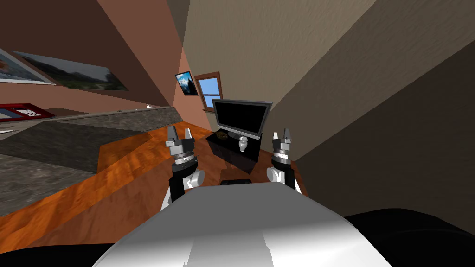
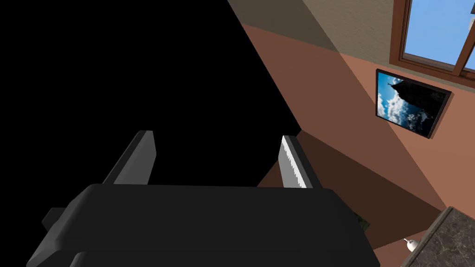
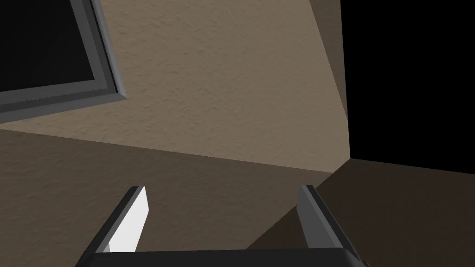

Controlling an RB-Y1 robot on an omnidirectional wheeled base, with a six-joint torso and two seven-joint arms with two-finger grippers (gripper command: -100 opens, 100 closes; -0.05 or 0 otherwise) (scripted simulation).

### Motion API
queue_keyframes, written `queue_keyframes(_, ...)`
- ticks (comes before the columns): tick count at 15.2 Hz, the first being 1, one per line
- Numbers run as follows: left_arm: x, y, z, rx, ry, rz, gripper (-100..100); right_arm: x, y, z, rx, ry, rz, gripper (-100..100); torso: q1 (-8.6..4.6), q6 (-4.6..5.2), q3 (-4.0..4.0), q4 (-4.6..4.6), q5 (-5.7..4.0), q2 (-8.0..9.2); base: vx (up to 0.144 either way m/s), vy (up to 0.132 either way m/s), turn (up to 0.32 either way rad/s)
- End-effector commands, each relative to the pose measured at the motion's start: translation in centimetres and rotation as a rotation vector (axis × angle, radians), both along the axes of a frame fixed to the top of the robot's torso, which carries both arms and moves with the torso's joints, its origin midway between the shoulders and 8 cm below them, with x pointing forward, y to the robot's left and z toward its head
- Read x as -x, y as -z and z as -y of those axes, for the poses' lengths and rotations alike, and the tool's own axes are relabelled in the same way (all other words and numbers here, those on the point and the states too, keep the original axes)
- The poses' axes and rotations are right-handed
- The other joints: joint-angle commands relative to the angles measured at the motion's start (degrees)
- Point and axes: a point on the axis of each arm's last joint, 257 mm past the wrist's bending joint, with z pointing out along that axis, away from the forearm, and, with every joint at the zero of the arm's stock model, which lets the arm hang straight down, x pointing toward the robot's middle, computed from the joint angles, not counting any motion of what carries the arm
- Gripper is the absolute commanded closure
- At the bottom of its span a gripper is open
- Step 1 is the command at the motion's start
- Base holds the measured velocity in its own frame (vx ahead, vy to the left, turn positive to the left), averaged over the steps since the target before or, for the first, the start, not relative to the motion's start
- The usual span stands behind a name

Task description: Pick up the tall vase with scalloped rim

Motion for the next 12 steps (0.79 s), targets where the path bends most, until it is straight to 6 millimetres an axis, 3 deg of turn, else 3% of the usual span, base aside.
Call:
queue_keyframes(1, 0.0, 0.0, 0.0, 0.000, 0.000, 0.000, 0, -0.3, 0.3, -0.5, 0.040, -0.021, -0.018, -100, 0.00, 0.00, 0.00, 0.00, 0.00, 0.00, 0.006, 0.008, 0.017)
queue_keyframes(12, 0.0, 0.0, 0.0, 0.000, 0.000, 0.000, 0, -2.4, 2.9, -2.4, 0.208, -0.106, -0.134, -100, 0.14, -0.01, -0.10, -0.04, 0.03, -0.18, 0.030, 0.027, 0.026)
